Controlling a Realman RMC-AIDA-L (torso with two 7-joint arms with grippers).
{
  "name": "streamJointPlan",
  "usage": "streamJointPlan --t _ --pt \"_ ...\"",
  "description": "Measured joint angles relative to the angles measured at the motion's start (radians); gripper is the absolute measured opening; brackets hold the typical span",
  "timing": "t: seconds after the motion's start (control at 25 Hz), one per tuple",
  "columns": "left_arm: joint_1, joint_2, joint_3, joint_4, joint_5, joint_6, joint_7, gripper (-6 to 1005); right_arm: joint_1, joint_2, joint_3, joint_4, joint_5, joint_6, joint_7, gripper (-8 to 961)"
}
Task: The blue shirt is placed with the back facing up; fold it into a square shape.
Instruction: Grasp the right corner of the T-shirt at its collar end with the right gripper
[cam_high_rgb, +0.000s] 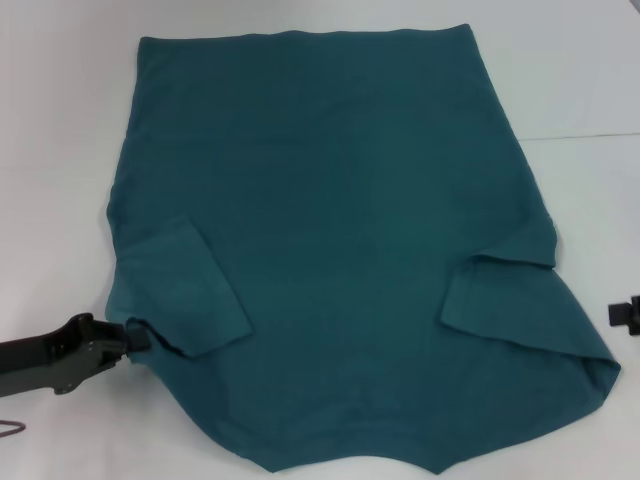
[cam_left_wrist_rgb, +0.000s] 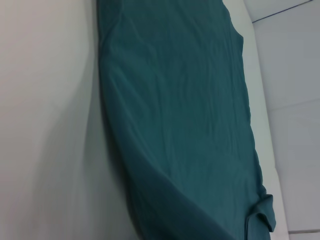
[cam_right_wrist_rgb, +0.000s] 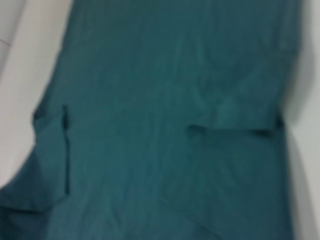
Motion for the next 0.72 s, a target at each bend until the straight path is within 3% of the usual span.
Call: streamJointPlan --t 0.4,0.72 --pt "-0.002 -0.002 0.001 -0.003 0.001 -0.015 0.0 19 -0.002 0.009 -0.005 -0.001 -0.067 0.018 0.014 493" --pt "0.001 -0.004 0.001 -0.003 0.003 -0.017 0.002 19 -0.002 0.04 -0.01 0.004 -0.116 0.083 -0.005 493"
